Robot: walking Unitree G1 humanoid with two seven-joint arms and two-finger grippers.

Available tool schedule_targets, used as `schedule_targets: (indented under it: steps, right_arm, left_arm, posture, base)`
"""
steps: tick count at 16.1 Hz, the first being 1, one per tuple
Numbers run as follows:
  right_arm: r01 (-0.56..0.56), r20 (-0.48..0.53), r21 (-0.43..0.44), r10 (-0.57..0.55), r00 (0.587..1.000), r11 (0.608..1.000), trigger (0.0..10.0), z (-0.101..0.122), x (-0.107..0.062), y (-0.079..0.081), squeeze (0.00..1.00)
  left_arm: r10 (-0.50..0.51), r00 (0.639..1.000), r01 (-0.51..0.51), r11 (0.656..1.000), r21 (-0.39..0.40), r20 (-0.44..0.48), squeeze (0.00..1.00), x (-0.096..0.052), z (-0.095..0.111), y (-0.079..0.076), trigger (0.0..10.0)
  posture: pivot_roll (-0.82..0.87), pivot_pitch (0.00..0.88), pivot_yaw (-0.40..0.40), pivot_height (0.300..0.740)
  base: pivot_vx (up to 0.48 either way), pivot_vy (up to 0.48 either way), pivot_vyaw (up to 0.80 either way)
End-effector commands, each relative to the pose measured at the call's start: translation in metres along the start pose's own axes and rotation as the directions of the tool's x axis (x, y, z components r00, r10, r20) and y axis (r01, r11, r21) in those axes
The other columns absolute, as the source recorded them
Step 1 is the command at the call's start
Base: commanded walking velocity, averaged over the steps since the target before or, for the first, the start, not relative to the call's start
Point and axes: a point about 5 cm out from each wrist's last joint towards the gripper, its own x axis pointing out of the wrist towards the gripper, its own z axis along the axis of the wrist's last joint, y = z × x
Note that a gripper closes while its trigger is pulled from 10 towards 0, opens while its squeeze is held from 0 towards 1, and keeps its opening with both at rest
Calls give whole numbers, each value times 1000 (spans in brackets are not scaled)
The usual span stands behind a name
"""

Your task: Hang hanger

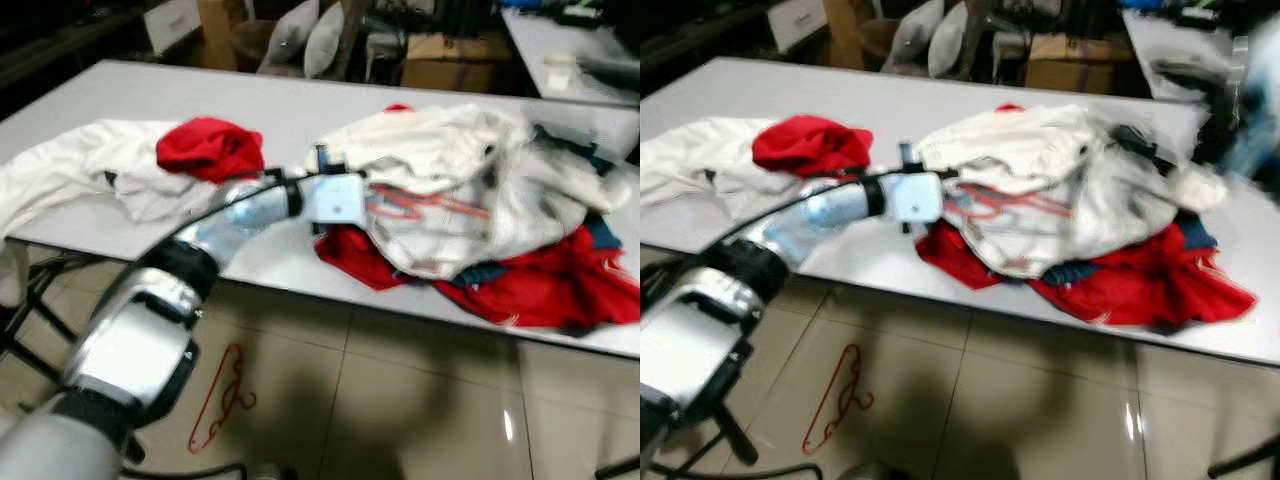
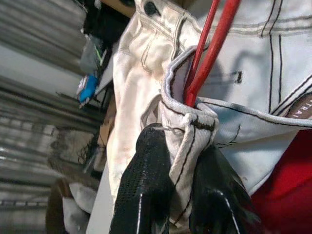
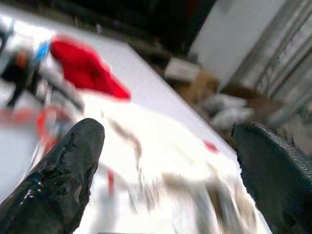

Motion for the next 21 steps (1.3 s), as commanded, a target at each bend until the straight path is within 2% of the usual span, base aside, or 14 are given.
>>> schedule_targets:
  steps: [1,2,3,5,8,12,13,15,19,20,21]
  right_arm:
    - [-58,-61,-72,53,997,996,10000,2,-10,10,0]
    - [-64,-87,-72,58,995,995,10000,-2,-18,15,0]
    - [-112,-183,-95,93,979,989,10000,-12,-30,31,0]
    - [-184,-297,-125,141,945,975,10000,-24,-40,48,0]
    - [-205,-331,-127,153,931,970,10000,-27,-43,56,0]
    - [-211,-436,-236,91,895,948,10000,-49,-29,60,0]
    - [-203,-411,-244,88,907,948,10000,-56,-14,63,0]
    - [-201,-378,-247,97,921,948,10000,-59,2,65,0]
    - [-202,-323,-230,121,938,952,10000,-58,19,61,0]
    - [-208,-325,-227,128,937,951,9725,-60,25,57,0]
    - [-211,-328,-227,129,936,951,7529,-62,29,56,0]
  left_arm:
    - [10,1000,-10,1000,-6,2,0,0,1,5,0]
    - [4,1000,-4,1000,-8,1,0,0,2,5,0]
    - [-12,1000,12,1000,-8,3,0,2,2,3,0]
    - [-22,1000,22,1000,-8,5,0,3,4,3,0]
    - [-26,1000,26,1000,-8,1,0,3,3,4,0]
    - [-29,1000,29,1000,-11,-1,0,3,3,4,0]
    - [-36,999,36,999,-16,8,0,2,4,4,0]
    - [-43,999,44,999,-18,18,0,2,5,4,0]
    - [-67,997,67,998,-15,39,0,1,7,3,0]
    - [-82,995,83,996,-15,58,0,1,9,2,0]
    - [-92,993,93,996,-14,69,0,1,10,1,0]
  posture:
    - [-74,0,64,740]
    - [-75,0,66,740]
    - [-88,0,82,740]
    - [-98,0,92,740]
    - [-105,0,95,740]
    - [-103,0,86,740]
    - [-100,0,81,740]
    - [-92,0,74,740]
    - [-88,0,71,740]
    - [-88,0,72,740]
    - [-87,0,72,740]
  base:
    - [0,0,0]
    - [0,0,0]
    - [0,0,0]
    - [0,0,0]
    - [0,0,0]
    - [0,0,0]
    - [0,0,0]
    - [0,0,0]
    - [0,0,0]
    - [0,0,0]
    - [0,0,0]
